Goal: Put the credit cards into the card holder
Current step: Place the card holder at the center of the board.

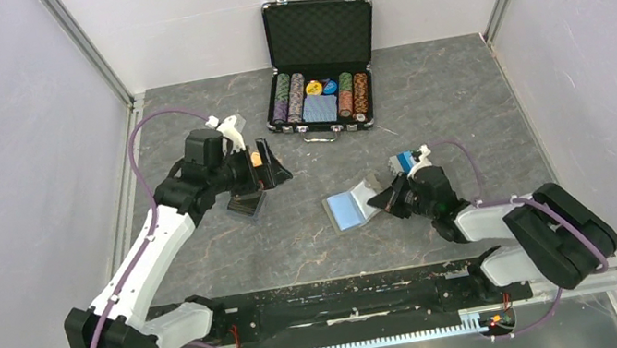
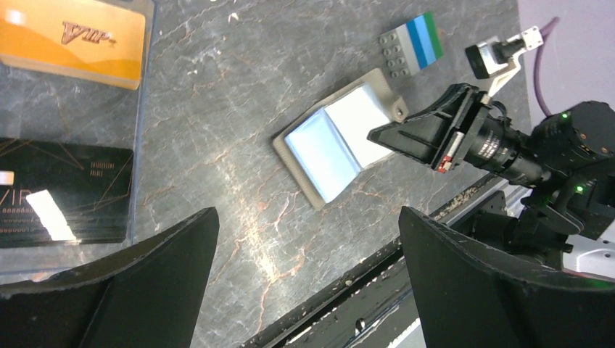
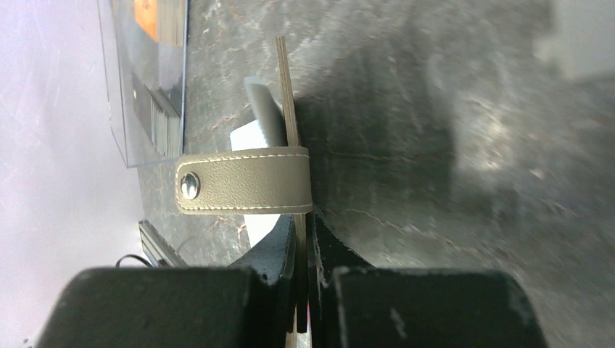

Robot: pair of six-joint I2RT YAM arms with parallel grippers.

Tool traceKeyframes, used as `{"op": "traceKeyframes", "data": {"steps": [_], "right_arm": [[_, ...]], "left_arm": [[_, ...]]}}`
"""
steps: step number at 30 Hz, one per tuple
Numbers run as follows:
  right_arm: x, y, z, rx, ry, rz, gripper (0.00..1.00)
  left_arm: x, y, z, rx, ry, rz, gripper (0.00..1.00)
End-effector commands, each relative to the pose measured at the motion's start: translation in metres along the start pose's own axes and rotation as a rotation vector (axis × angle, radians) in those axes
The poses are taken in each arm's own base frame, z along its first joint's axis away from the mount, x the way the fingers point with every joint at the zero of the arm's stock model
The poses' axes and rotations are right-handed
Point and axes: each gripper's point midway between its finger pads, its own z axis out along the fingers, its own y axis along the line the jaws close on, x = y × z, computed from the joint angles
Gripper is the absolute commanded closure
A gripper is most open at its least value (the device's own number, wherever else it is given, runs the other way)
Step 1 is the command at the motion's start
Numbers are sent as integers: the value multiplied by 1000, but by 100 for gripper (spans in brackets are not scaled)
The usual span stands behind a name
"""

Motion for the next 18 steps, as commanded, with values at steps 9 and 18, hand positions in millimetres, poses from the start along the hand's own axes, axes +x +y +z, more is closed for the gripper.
{"op": "traceKeyframes", "data": {"steps": [9,18], "right_arm": [[-4,-1,-19,59,-95,51,55],[-27,10,-37,141,-139,-68,37]], "left_arm": [[-4,10,-4,-70,28,26,0],[-2,27,-3,-132,71,31,0]]}}
